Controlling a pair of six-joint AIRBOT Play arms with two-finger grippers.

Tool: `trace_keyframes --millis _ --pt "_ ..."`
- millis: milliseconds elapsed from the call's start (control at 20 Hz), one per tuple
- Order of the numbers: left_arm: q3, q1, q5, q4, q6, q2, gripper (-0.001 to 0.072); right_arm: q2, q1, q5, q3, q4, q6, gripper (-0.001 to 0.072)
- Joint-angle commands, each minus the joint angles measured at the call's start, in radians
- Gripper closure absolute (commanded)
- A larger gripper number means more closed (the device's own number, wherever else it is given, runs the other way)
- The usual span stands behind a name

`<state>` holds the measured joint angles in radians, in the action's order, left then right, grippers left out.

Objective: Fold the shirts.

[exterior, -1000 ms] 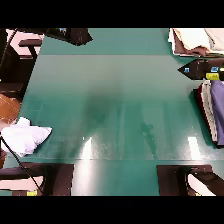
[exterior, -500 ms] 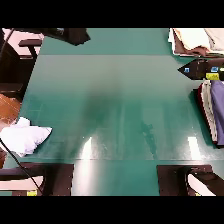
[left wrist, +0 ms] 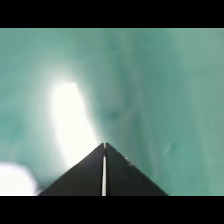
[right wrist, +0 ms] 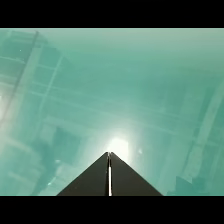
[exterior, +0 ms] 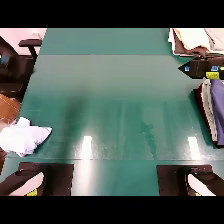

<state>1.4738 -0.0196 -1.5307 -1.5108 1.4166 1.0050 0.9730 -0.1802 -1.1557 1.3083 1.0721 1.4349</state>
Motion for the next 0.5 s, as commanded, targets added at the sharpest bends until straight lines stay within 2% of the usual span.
trace_keyframes --millis 0,50,100,450 --pt "-0.344 -0.122 -0.047 -0.185 0.027 -0.217 0.0555 0.000 -0.001 0.002 0.001 0.000 0.000 0.0697" --pt "-0.432 -0.151 -0.047 -0.185 0.029 -0.254 0.0163 0.000 -0.001 0.002 0.001 0.000 0.000 0.0696" --pt "-0.504 -0.169 -0.037 -0.188 0.055 -0.277 -0.0013 0.000 -0.001 0.001 0.001 0.000 0.000 0.0696" --pt "-0.883 -0.183 0.168 -0.327 0.093 -0.289 -0.0006 0.000 -0.001 0.000 0.001 0.000 0.000 0.0696"
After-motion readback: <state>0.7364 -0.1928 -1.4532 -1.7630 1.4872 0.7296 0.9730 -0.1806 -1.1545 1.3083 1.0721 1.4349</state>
